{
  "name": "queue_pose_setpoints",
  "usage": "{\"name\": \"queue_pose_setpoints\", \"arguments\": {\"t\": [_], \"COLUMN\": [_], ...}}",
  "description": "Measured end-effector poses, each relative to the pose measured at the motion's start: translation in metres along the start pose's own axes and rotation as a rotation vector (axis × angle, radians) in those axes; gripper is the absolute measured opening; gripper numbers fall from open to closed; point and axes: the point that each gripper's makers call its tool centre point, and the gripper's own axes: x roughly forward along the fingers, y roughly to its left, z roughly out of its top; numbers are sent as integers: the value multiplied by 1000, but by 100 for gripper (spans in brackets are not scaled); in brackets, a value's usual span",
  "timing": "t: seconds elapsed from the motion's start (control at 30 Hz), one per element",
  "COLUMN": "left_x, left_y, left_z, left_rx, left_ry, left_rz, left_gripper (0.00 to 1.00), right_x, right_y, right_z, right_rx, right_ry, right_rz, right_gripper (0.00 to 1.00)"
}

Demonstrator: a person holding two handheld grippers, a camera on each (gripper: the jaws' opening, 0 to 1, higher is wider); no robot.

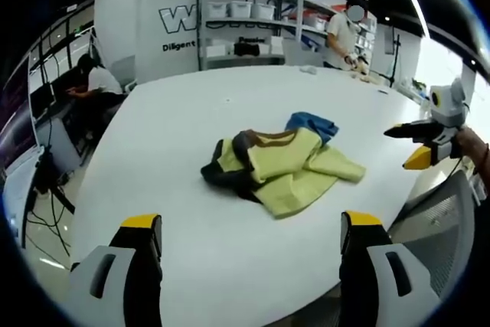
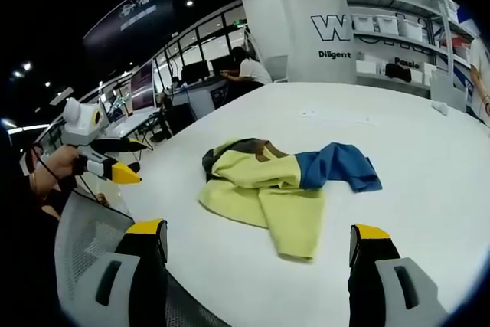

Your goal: Fold the garment on the visible template until the final outline fits inside the template.

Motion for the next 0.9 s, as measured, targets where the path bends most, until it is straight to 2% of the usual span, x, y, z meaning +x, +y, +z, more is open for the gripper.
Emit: {"name": "queue_pose_setpoints", "arguments": {"t": [0.37, 0.63, 0.9], "left_x": [-2, -2, -2], "left_y": [3, 4, 10], "left_z": [-1, -3, -4], "left_rx": [-35, -45, -57], "left_ry": [-8, -6, -4], "left_rz": [-8, -8, 2], "left_gripper": [94, 92, 91], "right_x": [-1, 2, 4], "right_y": [-1, 3, 2], "right_z": [1, -6, -1], "right_rx": [25, 39, 48], "right_ry": [-12, 12, 1], "right_rz": [-3, 17, 28], "right_gripper": [99, 96, 97]}}
